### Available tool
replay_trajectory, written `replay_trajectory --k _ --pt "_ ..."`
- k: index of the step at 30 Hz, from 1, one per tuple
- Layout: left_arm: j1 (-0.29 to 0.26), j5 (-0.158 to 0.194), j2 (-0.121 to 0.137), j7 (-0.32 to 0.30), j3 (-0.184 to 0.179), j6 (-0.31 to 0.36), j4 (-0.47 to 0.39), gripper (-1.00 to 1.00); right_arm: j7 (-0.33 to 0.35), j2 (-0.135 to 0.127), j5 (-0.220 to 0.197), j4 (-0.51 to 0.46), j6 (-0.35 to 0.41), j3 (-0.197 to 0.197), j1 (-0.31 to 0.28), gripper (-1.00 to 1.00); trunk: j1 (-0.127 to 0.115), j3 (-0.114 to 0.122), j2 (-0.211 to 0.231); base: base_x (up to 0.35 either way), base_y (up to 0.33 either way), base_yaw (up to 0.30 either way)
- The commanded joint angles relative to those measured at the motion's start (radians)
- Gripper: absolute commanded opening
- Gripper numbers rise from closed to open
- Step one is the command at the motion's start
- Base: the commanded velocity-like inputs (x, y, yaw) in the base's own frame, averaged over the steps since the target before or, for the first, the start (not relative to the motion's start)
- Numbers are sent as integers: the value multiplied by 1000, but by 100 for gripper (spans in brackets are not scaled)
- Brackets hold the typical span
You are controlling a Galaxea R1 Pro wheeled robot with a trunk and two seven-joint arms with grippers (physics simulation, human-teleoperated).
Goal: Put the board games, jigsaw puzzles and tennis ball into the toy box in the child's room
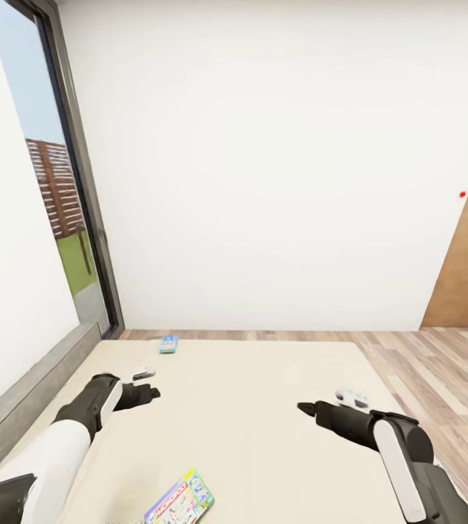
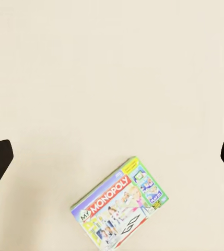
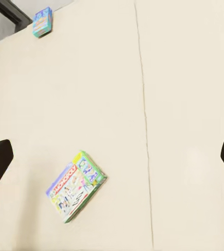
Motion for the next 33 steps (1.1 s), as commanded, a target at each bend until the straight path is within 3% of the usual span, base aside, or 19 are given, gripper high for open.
replay_trajectory --k 1,11,19,33 --pt "-1 -8 -1 -5 7 -9 8 100 24 0 7 -12 10 -2 5 100 0 -2 -1 0 0 0" --pt "-2 -5 -5 0 7 -106 113 100 117 -2 9 -51 25 -5 25 100 0 -19 -1 0 0 0" --pt "-2 -10 -11 1 5 -149 135 100 129 0 14 -53 22 -5 27 100 0 -32 -1 0 0 0" --pt "-2 -10 -15 -2 3 -161 140 100 124 0 21 -7 -15 -5 27 100 0 -41 -1 0 0 0"
